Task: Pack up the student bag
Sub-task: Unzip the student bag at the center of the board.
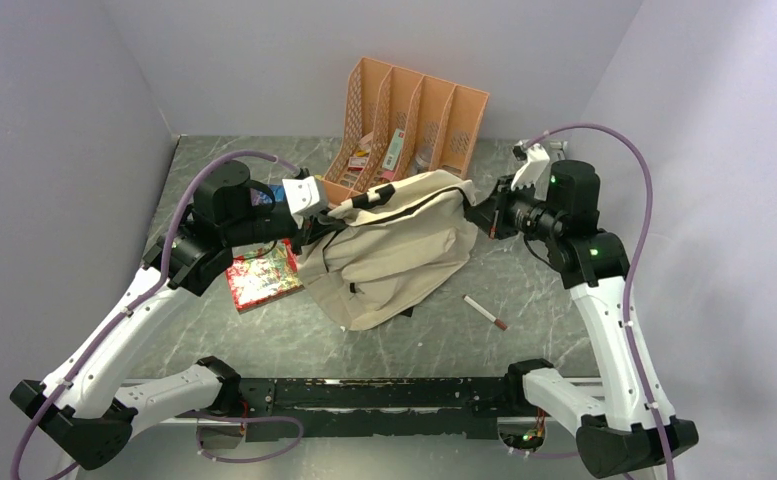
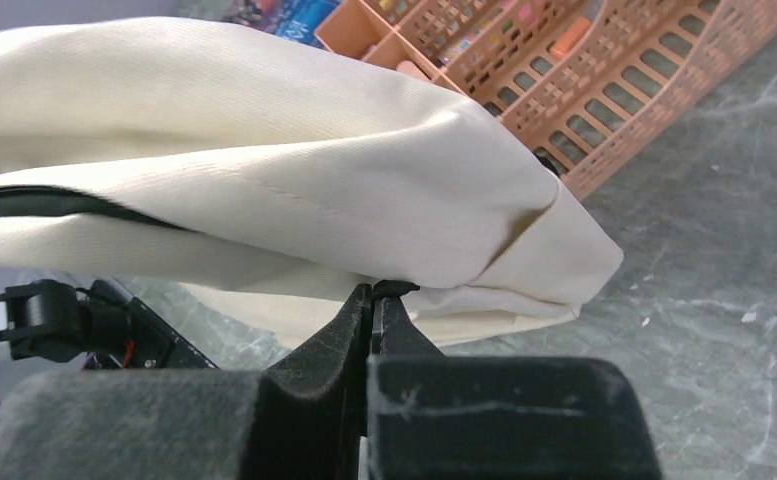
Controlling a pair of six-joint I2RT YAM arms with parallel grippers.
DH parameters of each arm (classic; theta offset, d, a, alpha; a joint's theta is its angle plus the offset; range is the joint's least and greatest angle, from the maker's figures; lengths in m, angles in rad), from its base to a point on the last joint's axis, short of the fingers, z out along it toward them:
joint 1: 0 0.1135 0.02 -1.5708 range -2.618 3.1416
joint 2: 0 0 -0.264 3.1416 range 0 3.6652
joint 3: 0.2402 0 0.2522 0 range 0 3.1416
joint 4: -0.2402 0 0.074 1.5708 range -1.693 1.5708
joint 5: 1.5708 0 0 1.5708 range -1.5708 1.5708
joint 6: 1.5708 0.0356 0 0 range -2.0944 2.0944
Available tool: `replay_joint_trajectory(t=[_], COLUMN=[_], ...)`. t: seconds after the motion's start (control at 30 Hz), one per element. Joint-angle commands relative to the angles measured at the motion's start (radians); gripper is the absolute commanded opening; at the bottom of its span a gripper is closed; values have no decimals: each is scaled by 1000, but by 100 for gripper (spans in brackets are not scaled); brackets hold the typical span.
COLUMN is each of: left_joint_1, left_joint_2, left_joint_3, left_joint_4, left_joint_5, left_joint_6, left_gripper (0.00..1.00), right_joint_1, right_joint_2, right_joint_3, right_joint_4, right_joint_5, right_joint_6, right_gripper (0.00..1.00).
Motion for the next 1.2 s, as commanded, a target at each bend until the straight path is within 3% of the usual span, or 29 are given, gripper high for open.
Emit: replay_joint_trajectory(t=[0.0,0.8,1.17], left_joint_1=[9,11,11], left_joint_2=[-9,15,26], left_joint_3=[6,9,23], left_joint_4=[122,112,106], left_joint_5=[-3,24,4], left_joint_6=[-5,-22,-16], left_gripper=[5,5,5], right_joint_1=[-6,-6,-5], right_joint_2=[-41,-84,-62], right_joint_3=[60,184,270], right_joint_4=[10,226,169], right_joint_5=[-85,-349,-379], right_joint_6=[-9,70,-15], right_gripper=[0,0,0])
